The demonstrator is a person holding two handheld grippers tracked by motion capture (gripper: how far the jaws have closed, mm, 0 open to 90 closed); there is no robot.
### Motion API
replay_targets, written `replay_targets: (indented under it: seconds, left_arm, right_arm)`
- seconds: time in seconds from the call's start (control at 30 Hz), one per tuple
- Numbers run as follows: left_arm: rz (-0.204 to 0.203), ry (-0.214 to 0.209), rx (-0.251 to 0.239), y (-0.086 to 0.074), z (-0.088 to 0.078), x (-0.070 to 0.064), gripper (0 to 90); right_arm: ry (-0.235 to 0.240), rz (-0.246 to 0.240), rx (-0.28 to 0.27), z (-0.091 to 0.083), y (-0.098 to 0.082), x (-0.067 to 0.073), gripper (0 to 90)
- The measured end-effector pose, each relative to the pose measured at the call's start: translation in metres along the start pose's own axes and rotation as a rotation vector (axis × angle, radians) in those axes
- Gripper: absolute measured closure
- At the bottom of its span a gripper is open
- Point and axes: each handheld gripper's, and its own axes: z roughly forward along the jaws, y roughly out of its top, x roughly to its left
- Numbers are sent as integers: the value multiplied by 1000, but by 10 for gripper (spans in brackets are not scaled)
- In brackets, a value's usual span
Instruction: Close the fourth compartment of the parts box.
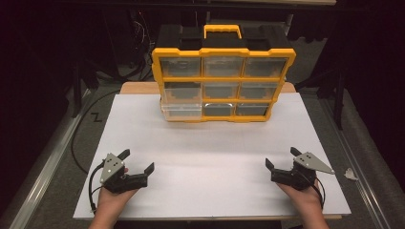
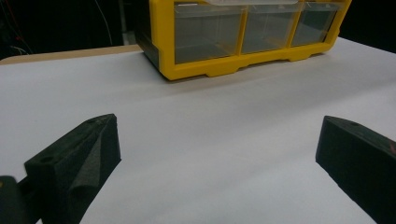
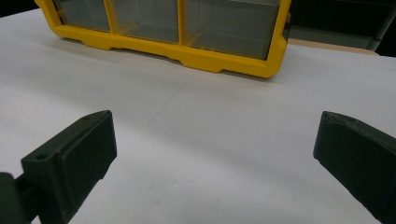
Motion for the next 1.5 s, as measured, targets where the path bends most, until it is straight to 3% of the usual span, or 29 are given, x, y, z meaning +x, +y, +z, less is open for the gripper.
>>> replay_targets:
  seconds: [0.37,0.53,0.6,0.8,1.13,1.5]
  left_arm:
    - [17,-1,19,1,0,1,6]
    - [5,13,21,1,-1,2,13]
    - [7,2,6,1,-3,2,48]
    - [44,21,-11,1,-6,-2,152]
    - [34,-5,-8,0,-7,-1,281]
    - [46,-24,-52,-1,-10,-4,462]
  right_arm:
    - [8,-15,16,1,0,2,6]
    - [8,-17,19,2,0,3,6]
    - [8,-18,21,2,0,3,7]
    - [3,-14,25,2,0,3,7]
    - [17,-16,30,2,0,4,7]
    - [14,2,28,6,0,7,6]
